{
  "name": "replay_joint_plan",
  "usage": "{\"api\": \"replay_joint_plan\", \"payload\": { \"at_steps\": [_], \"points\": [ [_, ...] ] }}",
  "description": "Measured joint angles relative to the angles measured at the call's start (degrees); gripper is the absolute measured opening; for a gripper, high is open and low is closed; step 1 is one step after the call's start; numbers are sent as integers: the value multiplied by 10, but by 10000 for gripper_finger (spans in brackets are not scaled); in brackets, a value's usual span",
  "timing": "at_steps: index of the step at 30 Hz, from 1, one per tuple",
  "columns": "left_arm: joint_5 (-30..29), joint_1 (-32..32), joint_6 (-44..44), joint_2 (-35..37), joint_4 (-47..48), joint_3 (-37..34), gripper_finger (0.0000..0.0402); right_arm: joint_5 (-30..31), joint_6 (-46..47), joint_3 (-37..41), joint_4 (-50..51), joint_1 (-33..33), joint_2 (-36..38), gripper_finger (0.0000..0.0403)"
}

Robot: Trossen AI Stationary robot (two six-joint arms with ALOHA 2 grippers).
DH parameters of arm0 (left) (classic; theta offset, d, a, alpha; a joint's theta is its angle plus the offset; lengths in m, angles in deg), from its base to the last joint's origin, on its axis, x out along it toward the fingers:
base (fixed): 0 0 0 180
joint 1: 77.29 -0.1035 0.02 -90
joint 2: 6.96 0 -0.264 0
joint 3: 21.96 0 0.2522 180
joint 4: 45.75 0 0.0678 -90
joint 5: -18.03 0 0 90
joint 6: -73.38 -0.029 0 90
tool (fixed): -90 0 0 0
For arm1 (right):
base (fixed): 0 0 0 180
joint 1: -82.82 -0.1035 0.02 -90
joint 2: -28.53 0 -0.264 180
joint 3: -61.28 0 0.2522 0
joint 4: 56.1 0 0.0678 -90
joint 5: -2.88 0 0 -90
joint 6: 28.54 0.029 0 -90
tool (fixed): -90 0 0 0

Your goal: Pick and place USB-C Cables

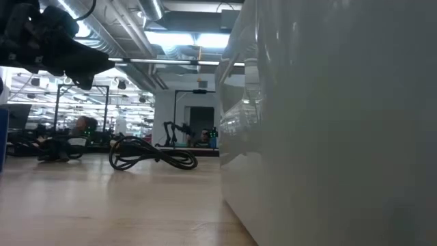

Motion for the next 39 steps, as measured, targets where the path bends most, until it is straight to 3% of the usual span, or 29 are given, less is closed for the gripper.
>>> {"api": "replay_joint_plan", "payload": {
  "at_steps": [20,26,32,39],
  "points": [
    [0,0,0,0,-2,0,99,0,0,0,0,0,0,214],
    [-2,0,4,0,-39,0,99,-3,85,0,-7,0,0,214],
    [-2,0,2,0,-115,0,99,-3,103,0,-38,0,0,214],
    [-55,0,-50,0,-173,0,99,44,185,0,-56,0,0,214]
  ]
}}
